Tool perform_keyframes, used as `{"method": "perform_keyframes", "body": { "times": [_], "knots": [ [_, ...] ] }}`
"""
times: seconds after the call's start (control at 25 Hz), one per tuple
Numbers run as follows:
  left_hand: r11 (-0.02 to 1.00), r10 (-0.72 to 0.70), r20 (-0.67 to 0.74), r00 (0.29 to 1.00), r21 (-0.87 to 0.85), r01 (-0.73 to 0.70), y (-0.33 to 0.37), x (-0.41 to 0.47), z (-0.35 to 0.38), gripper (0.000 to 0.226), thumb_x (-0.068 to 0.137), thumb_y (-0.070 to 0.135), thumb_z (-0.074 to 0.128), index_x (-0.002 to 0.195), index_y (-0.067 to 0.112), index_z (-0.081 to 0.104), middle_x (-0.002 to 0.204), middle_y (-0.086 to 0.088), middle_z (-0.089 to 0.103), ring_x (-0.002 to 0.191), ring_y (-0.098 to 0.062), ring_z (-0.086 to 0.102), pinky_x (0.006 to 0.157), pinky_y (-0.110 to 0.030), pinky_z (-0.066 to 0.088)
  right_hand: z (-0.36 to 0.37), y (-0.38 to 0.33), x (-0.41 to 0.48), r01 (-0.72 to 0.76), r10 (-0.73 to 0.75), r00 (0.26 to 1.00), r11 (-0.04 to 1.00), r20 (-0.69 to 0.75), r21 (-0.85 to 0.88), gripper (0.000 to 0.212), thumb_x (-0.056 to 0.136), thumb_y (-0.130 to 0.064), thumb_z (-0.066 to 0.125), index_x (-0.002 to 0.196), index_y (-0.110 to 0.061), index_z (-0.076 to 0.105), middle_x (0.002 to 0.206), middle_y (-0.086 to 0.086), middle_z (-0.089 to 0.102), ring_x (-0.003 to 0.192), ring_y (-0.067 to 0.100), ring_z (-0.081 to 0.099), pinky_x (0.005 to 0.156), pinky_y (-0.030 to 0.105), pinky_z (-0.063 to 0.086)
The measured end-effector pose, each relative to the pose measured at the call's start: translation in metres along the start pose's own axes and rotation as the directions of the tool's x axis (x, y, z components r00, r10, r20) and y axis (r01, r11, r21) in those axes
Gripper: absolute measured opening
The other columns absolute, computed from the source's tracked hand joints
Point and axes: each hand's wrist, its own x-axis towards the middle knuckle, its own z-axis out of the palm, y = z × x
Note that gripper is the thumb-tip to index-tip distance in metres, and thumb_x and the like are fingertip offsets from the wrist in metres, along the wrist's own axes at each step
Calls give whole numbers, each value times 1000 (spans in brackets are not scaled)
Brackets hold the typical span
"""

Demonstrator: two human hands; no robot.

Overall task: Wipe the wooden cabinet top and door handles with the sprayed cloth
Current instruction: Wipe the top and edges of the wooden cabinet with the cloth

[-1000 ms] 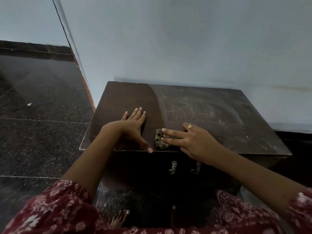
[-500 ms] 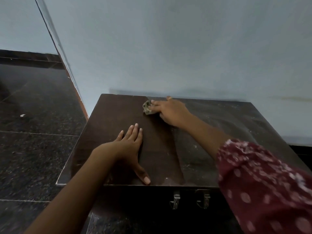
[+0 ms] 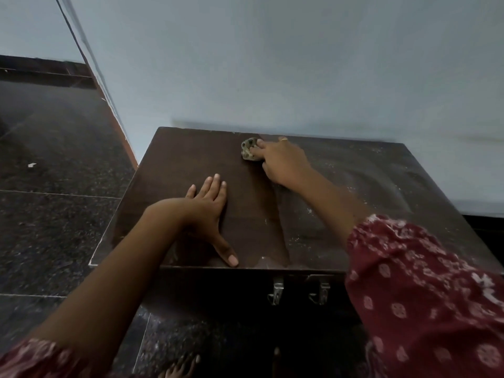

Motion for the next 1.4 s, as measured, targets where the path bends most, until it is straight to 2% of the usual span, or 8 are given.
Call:
{"method": "perform_keyframes", "body": {
  "times": [0.28, 0.36, 0.48, 0.84, 0.96, 1.08, 1.16, 1.4],
  "knots": [
    [999, -9, -28, 1000, -34, 8, 6, -10, 0, 142, 59, 62, 73, 143, 9, -29, 151, -9, -37, 141, -22, -32, 118, -42, -15, -5, -18, -118, 105, -105, 994, 994, 16, -24, 54, 94, -14, 39, 144, -33, 29, 157, -9, 23, 135, 36, 31, 96, 40, 44],
    [999, 9, -36, 999, -45, -11, 9, -14, 0, 139, 62, 59, 74, 144, 9, -27, 152, -9, -35, 141, -21, -31, 118, -41, -14, -2, -21, -147, 181, -184, 980, 983, -81, -33, 55, 87, -12, 52, 137, -32, 43, 151, -6, 39, 122, 38, 48, 83, 37, 52],
    [998, 37, -57, 998, -58, -40, 14, -18, 2, 134, 65, 55, 74, 145, 10, -24, 155, -7, -31, 143, -19, -29, 117, -41, -15, 7, -12, -183, 281, -300, 944, 949, -139, -143, 60, 57, -15, 80, 113, -31, 67, 122, -7, 67, 81, 30, 70, 54, 28, 54],
    [993, 58, -106, 993, -99, -69, 37, 4, -3, 138, 59, 61, 73, 146, 13, -23, 156, -5, -29, 143, -17, -28, 118, -44, -16, 13, 37, -171, 281, -308, 945, 937, -110, -210, 60, 52, -23, 84, 108, -39, 68, 117, -16, 69, 71, 22, 69, 50, 22, 49],
    [994, 50, -130, 990, -93, -62, 41, 12, -8, 141, 57, 62, 74, 146, 12, -23, 155, -5, -30, 143, -17, -27, 118, -43, -15, 9, 44, -131, 266, -297, 945, 941, -136, -211, 54, 67, -19, 76, 117, -38, 63, 127, -14, 63, 86, 30, 68, 58, 27, 53],
    [996, 44, -152, 987, -69, -55, 42, 21, -11, 142, 55, 64, 74, 146, 12, -23, 155, -4, -30, 143, -16, -28, 117, -42, -16, 5, 48, -83, 205, -210, 977, 972, -31, -114, 52, 95, -15, 41, 141, -38, 34, 154, -14, 28, 128, 37, 41, 92, 39, 45],
    [997, 45, -137, 990, -56, -53, 43, 27, -11, 142, 55, 65, 73, 146, 12, -23, 155, -4, -31, 143, -16, -28, 117, -42, -16, 3, 50, -50, 163, -164, 986, 981, -8, -104, 51, 97, -15, 34, 142, -38, 31, 156, -14, 23, 136, 36, 31, 101, 41, 40],
    [997, 58, -60, 997, -39, -60, 43, 40, -10, 142, 56, 65, 72, 145, 13, -26, 152, -4, -36, 141, -16, -31, 117, -39, -15, 9, 67, 38, 1, -1, 1000, 998, -4, -71, 49, 96, -12, 38, 139, -36, 39, 152, -6, 35, 136, 32, 31, 97, 44, 43]
  ]
}}
